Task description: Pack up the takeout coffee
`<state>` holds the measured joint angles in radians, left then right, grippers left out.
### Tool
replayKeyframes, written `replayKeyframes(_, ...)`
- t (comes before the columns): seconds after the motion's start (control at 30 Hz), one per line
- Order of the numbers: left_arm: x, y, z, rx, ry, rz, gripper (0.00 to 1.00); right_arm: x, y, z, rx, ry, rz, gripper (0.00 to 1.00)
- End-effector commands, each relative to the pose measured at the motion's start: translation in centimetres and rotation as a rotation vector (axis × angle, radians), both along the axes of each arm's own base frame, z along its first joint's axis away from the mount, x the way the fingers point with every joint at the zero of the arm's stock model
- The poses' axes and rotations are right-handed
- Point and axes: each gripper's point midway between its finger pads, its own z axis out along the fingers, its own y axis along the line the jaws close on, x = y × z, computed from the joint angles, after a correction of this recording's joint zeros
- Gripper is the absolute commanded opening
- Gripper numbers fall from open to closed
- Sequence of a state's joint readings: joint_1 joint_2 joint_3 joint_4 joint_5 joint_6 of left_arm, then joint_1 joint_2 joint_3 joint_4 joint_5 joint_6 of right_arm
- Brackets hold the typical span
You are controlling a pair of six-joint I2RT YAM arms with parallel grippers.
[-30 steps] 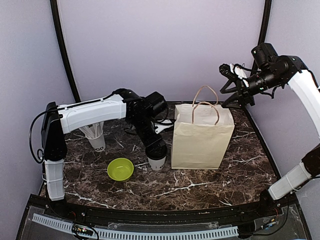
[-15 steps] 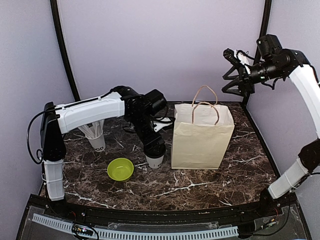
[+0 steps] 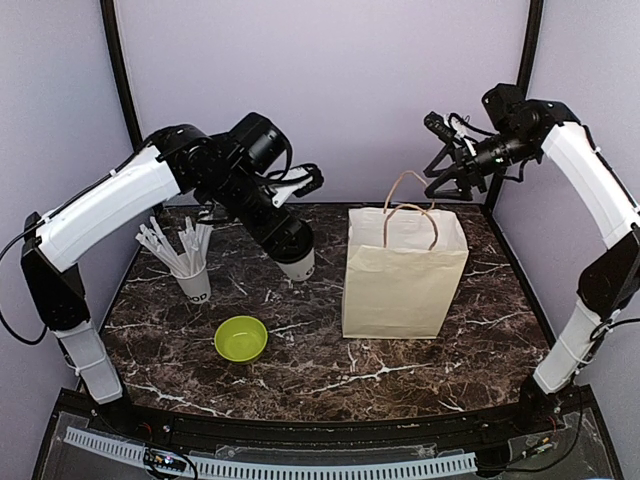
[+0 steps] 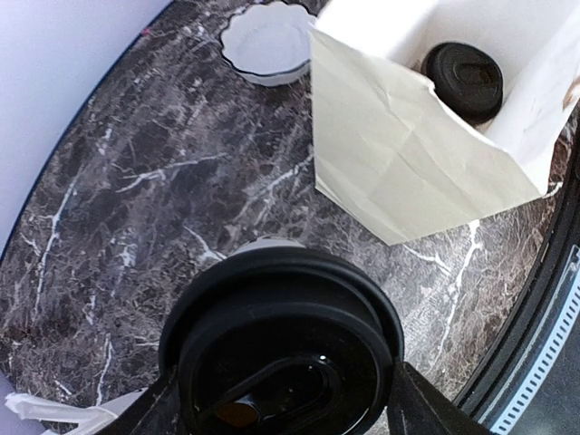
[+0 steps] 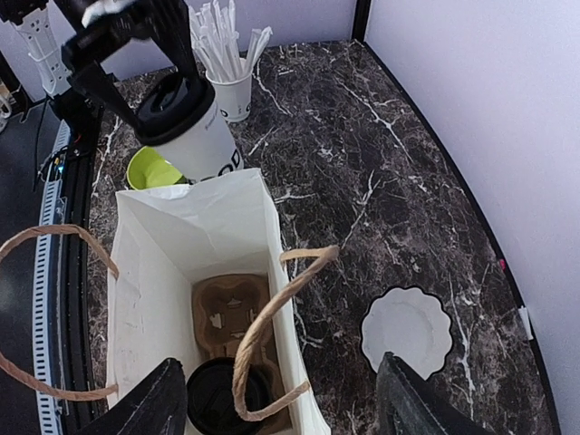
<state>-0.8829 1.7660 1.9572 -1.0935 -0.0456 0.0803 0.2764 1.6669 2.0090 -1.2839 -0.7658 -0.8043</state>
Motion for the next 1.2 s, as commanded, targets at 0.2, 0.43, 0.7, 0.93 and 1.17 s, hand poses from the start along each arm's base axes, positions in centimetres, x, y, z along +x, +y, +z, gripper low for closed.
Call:
replayKeyframes(0.2,1.3,2.1,11.1,-0.170,-0.264,0.042,0.62,1.2,-0.6,-4.9,-0.129,0.114,-0.045,0.67)
replayKeyframes(0.43,0.2,1.3,14.5,-0.279,-0.304,-0.026,0.61,1.5,-0.5,-7.3,-0.172,0.207,-0.016,0.54)
replayKeyframes(0.7,-2.2,-0.5,17.4,-0.413,-0.309,-0.176,0.61,1.6,0.0,-7.0,-0.143,0.217,0.004,0.25)
replayKeyframes(0.93,-3.7,-1.9,19.3,-0.478,-0.353,-0.285,0.60,-1.2,1.0,-4.2,-0.062,0.136,0.095,0.05)
replayKeyframes(1.17,-6.4,-3.4,19.2,-0.510,-0.322,-0.391,0.59,-4.9,2.6,-4.3,-0.075,0.076,0.138,0.00)
